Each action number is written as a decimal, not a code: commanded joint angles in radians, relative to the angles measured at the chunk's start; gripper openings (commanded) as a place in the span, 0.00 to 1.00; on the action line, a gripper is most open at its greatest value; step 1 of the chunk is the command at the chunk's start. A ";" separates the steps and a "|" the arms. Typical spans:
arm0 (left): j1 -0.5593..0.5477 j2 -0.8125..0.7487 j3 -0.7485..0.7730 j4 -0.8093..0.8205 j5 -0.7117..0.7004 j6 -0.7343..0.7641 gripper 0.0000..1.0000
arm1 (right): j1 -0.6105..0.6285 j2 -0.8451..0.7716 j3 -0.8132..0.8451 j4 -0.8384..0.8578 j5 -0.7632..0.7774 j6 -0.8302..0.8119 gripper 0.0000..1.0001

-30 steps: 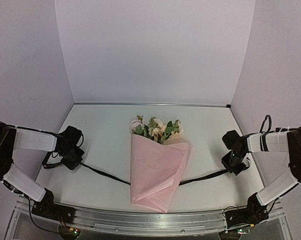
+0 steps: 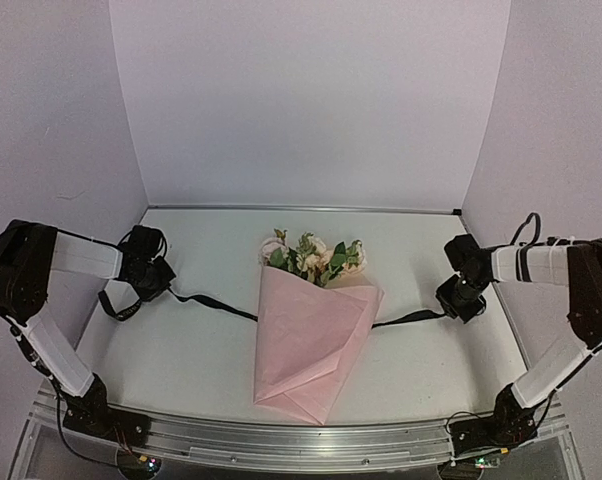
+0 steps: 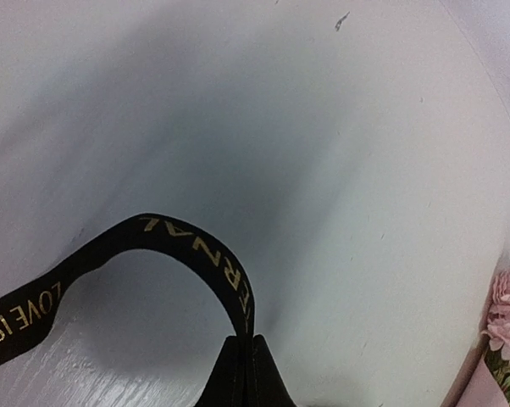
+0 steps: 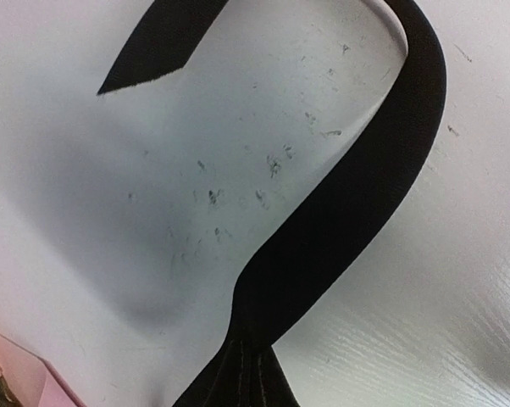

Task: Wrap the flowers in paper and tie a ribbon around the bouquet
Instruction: Pick up the ribbon at the center of the board, then place the right side of the ribbon at the center of the board, then place the left side of the ribbon on the folded bouquet, then pick up the ribbon from the folded bouquet.

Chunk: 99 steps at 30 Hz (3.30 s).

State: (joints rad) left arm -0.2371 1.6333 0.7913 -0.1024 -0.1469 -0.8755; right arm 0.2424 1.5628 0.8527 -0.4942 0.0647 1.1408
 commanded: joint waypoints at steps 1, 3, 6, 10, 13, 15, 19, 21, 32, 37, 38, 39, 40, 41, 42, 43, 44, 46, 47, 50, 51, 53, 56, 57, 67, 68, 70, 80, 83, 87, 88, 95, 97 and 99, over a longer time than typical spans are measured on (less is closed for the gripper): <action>-0.046 -0.118 -0.056 0.132 0.029 0.051 0.00 | 0.123 -0.099 0.007 -0.010 0.070 -0.034 0.00; -0.094 -0.146 -0.048 0.155 0.026 0.090 0.00 | 0.195 -0.117 0.037 -0.026 0.110 -0.050 0.00; -0.193 -0.186 -0.034 0.202 0.032 0.161 0.00 | 0.294 -0.104 0.115 -0.031 0.124 -0.101 0.00; -0.318 -0.174 0.011 0.327 0.169 0.244 0.00 | 0.406 -0.024 0.266 -0.043 0.078 -0.199 0.00; -0.461 -0.133 0.050 0.425 0.225 0.355 0.00 | 0.462 0.044 0.367 -0.040 -0.002 -0.254 0.00; -0.533 -0.080 0.097 0.451 0.295 0.421 0.00 | 0.475 0.086 0.418 -0.042 -0.035 -0.263 0.00; -0.631 0.028 0.198 0.411 0.428 0.542 0.00 | 0.459 0.112 0.418 -0.046 -0.041 -0.241 0.14; -0.662 0.075 0.241 0.359 0.474 0.603 0.00 | 0.456 0.104 0.410 -0.046 -0.029 -0.237 0.23; -0.736 0.188 0.427 0.163 0.569 0.759 0.00 | 0.444 0.016 0.328 -0.104 0.028 -0.183 0.69; -0.788 0.288 0.545 0.135 0.600 0.762 0.00 | 0.410 -0.050 0.223 -0.116 0.026 -0.149 0.76; -0.800 0.307 0.567 0.123 0.599 0.765 0.00 | 0.404 -0.063 0.205 -0.116 0.023 -0.153 0.78; -0.811 0.328 0.594 0.112 0.597 0.768 0.00 | 0.395 -0.077 0.186 -0.116 0.019 -0.158 0.79; -0.819 0.351 0.617 0.109 0.592 0.769 0.00 | 0.387 -0.093 0.167 -0.116 0.015 -0.163 0.81; -0.824 0.367 0.637 0.109 0.581 0.764 0.02 | 0.378 -0.107 0.148 -0.115 0.009 -0.168 0.82; -0.824 0.389 0.654 0.109 0.572 0.760 0.06 | 0.369 -0.115 0.138 -0.114 0.007 -0.173 0.83; -0.824 0.417 0.673 0.103 0.564 0.758 0.08 | 0.360 -0.123 0.125 -0.114 0.005 -0.180 0.83; -0.824 0.442 0.706 0.078 0.559 0.757 0.09 | 0.346 -0.127 0.116 -0.113 0.000 -0.185 0.84; -0.824 0.494 0.762 0.039 0.572 0.758 0.15 | 0.320 -0.138 0.092 -0.102 -0.024 -0.194 0.84; -0.825 0.511 0.786 0.029 0.580 0.758 0.19 | 0.310 -0.145 0.082 -0.088 -0.037 -0.201 0.84; -0.825 0.514 0.819 0.021 0.589 0.749 0.38 | 0.302 -0.160 0.086 -0.080 -0.041 -0.234 0.84; -0.825 0.496 0.810 0.032 0.583 0.736 0.45 | 0.302 -0.163 0.096 -0.080 -0.048 -0.250 0.84; -0.822 0.455 0.783 0.077 0.582 0.711 0.60 | 0.302 -0.164 0.113 -0.079 -0.055 -0.275 0.85; -0.806 0.381 0.746 0.097 0.567 0.638 0.72 | 0.304 -0.150 0.156 -0.078 -0.085 -0.342 0.85; -0.787 0.358 0.724 0.129 0.558 0.607 0.76 | 0.306 -0.146 0.167 -0.078 -0.089 -0.357 0.85; -0.515 0.063 0.319 -0.058 0.109 0.079 0.73 | 0.322 -0.071 0.230 -0.170 0.050 -0.368 0.83; -0.486 0.059 0.293 -0.076 0.108 0.062 0.72 | 0.319 -0.065 0.222 -0.170 0.062 -0.358 0.82; -0.434 0.062 0.256 -0.093 0.125 0.057 0.71 | 0.294 -0.045 0.205 -0.172 0.068 -0.328 0.82; -0.307 0.043 0.152 -0.078 0.208 0.068 0.75 | 0.137 0.002 0.070 -0.151 0.119 -0.195 0.81; -0.294 0.043 0.132 -0.065 0.232 0.065 0.76 | 0.097 0.020 0.027 -0.098 0.103 -0.191 0.82; -0.283 0.050 0.113 -0.041 0.260 0.066 0.76 | 0.063 0.061 -0.008 -0.020 0.067 -0.191 0.81; -0.282 0.052 0.112 -0.039 0.262 0.068 0.76 | 0.058 0.077 -0.008 -0.008 0.053 -0.190 0.80; -0.271 0.068 0.114 -0.009 0.302 0.067 0.75 | 0.037 0.135 -0.011 0.064 0.044 -0.182 0.61; -0.269 0.071 0.110 -0.003 0.315 0.055 0.74 | 0.036 0.137 -0.006 0.069 0.057 -0.190 0.50; -0.268 0.073 0.106 0.004 0.329 0.030 0.73 | 0.036 0.137 0.004 0.073 0.066 -0.198 0.39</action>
State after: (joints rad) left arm -0.5123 1.6963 0.9024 -0.1465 0.1413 -0.8135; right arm 0.2842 1.6613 0.8496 -0.4633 0.1320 0.9444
